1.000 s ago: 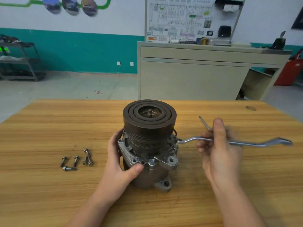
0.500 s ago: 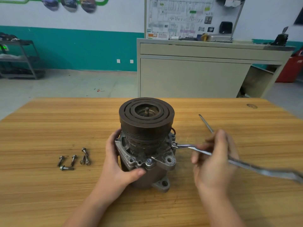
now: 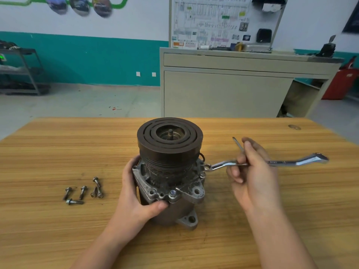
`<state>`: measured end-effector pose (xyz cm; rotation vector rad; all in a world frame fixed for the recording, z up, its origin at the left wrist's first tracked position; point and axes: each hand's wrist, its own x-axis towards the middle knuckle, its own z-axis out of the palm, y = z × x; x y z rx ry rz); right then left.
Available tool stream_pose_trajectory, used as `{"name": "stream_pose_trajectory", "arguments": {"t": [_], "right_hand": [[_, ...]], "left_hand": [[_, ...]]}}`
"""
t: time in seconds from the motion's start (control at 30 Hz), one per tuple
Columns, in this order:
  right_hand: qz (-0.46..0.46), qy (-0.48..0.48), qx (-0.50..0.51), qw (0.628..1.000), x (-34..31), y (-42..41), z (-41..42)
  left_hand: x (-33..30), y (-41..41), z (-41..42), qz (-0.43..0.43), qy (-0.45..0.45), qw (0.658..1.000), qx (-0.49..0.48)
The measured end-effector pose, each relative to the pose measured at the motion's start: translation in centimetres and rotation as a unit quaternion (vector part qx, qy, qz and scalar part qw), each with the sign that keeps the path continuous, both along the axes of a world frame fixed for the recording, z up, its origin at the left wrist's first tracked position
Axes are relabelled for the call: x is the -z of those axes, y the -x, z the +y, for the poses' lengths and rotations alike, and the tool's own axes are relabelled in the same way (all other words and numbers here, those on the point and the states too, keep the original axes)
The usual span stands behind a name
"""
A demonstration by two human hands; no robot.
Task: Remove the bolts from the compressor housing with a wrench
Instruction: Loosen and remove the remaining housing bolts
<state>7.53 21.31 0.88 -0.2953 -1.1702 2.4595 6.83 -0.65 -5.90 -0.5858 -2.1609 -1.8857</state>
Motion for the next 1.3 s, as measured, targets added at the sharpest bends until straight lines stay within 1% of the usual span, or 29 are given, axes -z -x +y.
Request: {"name": "stream_pose_trajectory", "arguments": {"t": [0.1, 0.3, 0.37, 0.43, 0.5, 0.57, 0.63, 0.67, 0.7, 0.73, 0.77, 0.8, 0.87, 0.9, 0.97, 1.07, 1.17, 1.23, 1.3], "right_hand": [[0.006, -0.033, 0.05, 0.998, 0.1, -1.7, -1.5], [0.082, -0.162, 0.127, 0.975, 0.9, -4.5, -4.0], [0.08, -0.166, 0.148, 0.972, 1.4, -4.5, -4.5], [0.067, -0.116, 0.141, 0.981, 1.5, -3.5, -3.9], [0.036, -0.048, 0.073, 0.996, 1.2, -1.1, -2.2], [-0.043, -0.025, -0.059, 0.997, 0.4, 2.1, -0.4], [-0.103, -0.034, -0.216, 0.97, -0.1, 4.7, 0.1], [-0.113, -0.037, -0.27, 0.955, -0.1, 5.5, 0.1], [-0.109, -0.04, -0.302, 0.946, -0.1, 5.9, 0.0], [-0.095, -0.041, -0.311, 0.945, -0.4, 6.0, -0.1], [-0.076, -0.036, -0.302, 0.95, -0.8, 6.0, -0.2], [-0.053, -0.021, -0.272, 0.961, -1.2, 5.6, -0.1], [0.002, 0.019, -0.182, 0.983, -1.5, 4.1, 0.4], [0.039, 0.024, -0.142, 0.989, -1.5, 3.1, 0.7], [0.115, -0.006, -0.091, 0.989, -0.9, 0.9, 1.0], [0.191, -0.123, -0.028, 0.973, 0.6, -2.3, 0.6], [0.245, -0.229, 0.029, 0.942, 1.5, -4.1, -0.5], [0.269, -0.264, 0.056, 0.925, 1.9, -4.7, -1.3], [0.29, -0.269, 0.08, 0.915, 2.3, -4.9, -2.1]], "left_hand": [[0.0, 0.0, 0.1, -0.002, 0.009, 1.0, -0.002], [0.1, -0.1, -0.1, -0.011, 0.012, 1.0, -0.01], [0.2, -0.1, -0.2, -0.012, 0.01, 1.0, -0.009], [0.2, 0.0, -0.2, -0.008, 0.01, 1.0, -0.009], [0.3, 0.0, -0.1, -0.007, 0.009, 1.0, -0.008], [0.3, 0.0, 0.0, -0.006, 0.006, 1.0, -0.005], [0.4, 0.1, 0.1, -0.004, 0.0, 1.0, -0.001], [0.4, 0.1, 0.1, -0.003, -0.002, 1.0, 0.002], [0.4, 0.0, 0.1, -0.004, -0.003, 1.0, 0.004], [0.4, 0.0, 0.1, -0.006, -0.003, 1.0, 0.004], [0.4, 0.0, 0.1, -0.007, -0.006, 1.0, 0.004], [0.4, 0.0, 0.0, -0.008, -0.009, 1.0, 0.004], [0.3, -0.1, 0.0, -0.006, -0.012, 1.0, 0.005], [0.3, -0.1, 0.1, -0.004, -0.011, 1.0, 0.005], [0.2, 0.0, 0.1, -0.002, -0.007, 1.0, 0.006], [0.1, 0.0, 0.0, -0.001, -0.005, 1.0, 0.004], [0.1, 0.0, 0.0, 0.003, -0.001, 1.0, 0.003], [-0.1, -0.1, 0.0, 0.003, 0.002, 1.0, 0.004], [-0.1, -0.2, 0.1, 0.001, 0.003, 1.0, 0.004]]}}
